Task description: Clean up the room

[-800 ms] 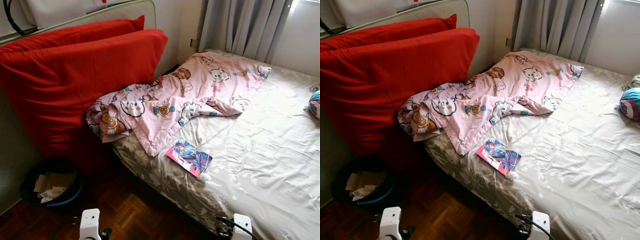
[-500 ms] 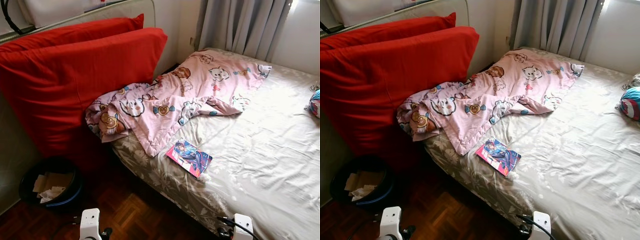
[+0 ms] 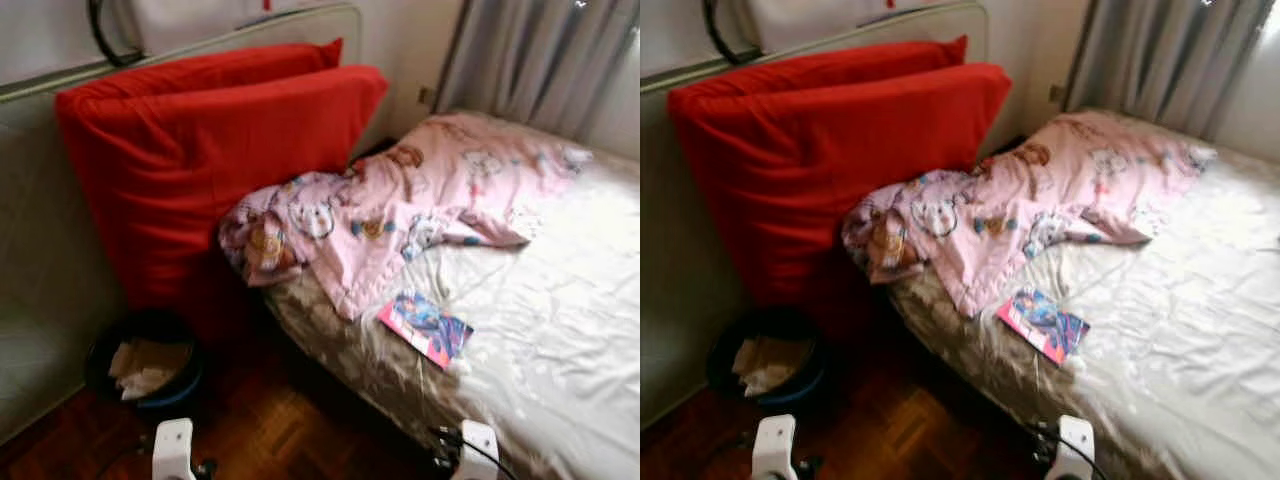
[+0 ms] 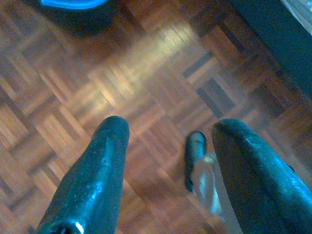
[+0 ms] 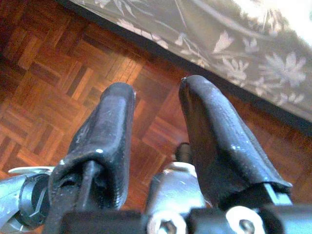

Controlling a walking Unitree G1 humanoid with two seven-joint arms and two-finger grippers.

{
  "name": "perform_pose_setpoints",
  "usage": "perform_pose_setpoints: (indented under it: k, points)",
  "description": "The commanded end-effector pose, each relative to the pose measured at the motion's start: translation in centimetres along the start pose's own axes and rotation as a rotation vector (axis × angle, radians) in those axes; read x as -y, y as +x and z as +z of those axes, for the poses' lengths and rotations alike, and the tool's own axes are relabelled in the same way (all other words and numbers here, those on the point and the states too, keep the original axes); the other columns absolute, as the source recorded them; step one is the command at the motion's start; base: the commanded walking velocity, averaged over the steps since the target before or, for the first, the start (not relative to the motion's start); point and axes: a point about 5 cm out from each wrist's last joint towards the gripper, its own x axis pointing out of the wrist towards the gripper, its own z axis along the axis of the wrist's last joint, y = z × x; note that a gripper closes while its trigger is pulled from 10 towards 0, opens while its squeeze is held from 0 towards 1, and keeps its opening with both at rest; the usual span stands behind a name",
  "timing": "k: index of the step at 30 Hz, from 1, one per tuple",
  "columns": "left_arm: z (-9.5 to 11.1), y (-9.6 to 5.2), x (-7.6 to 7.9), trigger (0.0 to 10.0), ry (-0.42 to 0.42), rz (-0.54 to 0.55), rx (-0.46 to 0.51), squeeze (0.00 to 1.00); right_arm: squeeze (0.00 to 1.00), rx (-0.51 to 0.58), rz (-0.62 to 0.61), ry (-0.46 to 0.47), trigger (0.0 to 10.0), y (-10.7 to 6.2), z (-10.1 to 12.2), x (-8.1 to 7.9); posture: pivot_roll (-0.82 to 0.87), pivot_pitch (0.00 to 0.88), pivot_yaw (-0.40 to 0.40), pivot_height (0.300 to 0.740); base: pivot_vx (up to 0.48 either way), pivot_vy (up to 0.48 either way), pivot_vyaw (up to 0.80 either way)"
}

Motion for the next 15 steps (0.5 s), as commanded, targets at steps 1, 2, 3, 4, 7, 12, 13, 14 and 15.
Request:
perform_pose_setpoints:
  k: [1,2,3,4,7,12,13,14,15]
  points:
    - [-0.44,0.01,0.67,10.0,0.012,-0.019,-0.017,0.00,0.00,-0.009,-0.028,0.008,10.0,-0.27,-0.40,0.95,0.05,0.000,-0.003,0.740,0.000,0.000,0.00]
    - [-0.44,0.01,0.68,10.0,0.012,-0.019,-0.017,0.00,0.00,-0.009,-0.028,0.009,10.0,-0.28,-0.41,0.95,0.05,0.000,-0.004,0.740,0.000,0.000,0.00]
    - [-0.44,0.01,0.67,10.0,0.012,-0.020,-0.017,0.00,0.00,-0.009,-0.029,0.009,10.0,-0.28,-0.41,0.94,0.05,0.000,-0.004,0.740,0.000,0.000,0.00]
    - [-0.44,0.01,0.67,10.0,0.009,-0.019,-0.017,0.00,0.00,-0.010,-0.029,0.009,10.0,-0.27,-0.41,0.94,0.05,0.000,-0.004,0.740,0.000,0.000,0.00]
    - [-0.44,0.00,0.67,10.0,0.005,-0.019,-0.016,0.00,0.00,-0.010,-0.033,0.010,10.0,-0.27,-0.42,0.95,0.05,0.000,-0.003,0.740,0.000,0.000,0.00]
    - [-0.43,0.00,0.67,10.0,0.001,-0.019,-0.015,0.00,0.00,-0.010,-0.044,0.017,10.0,-0.29,-0.46,1.01,0.05,0.000,-0.003,0.740,0.000,0.000,0.00]
    - [-0.43,0.00,0.67,10.0,0.000,-0.019,-0.014,0.00,0.00,-0.011,-0.046,0.019,10.0,-0.29,-0.47,1.01,0.05,0.000,-0.003,0.740,0.000,0.000,0.00]
    - [-0.43,0.00,0.67,10.0,0.001,-0.019,-0.014,0.00,0.00,-0.016,-0.048,0.018,10.0,-0.29,-0.51,1.03,0.05,0.000,-0.003,0.740,0.000,0.000,0.00]
    - [-0.43,0.00,0.67,10.0,0.002,-0.020,-0.014,0.00,0.00,-0.017,-0.049,0.017,10.0,-0.29,-0.52,1.04,0.05,0.000,-0.003,0.740,0.000,0.000,-0.53]
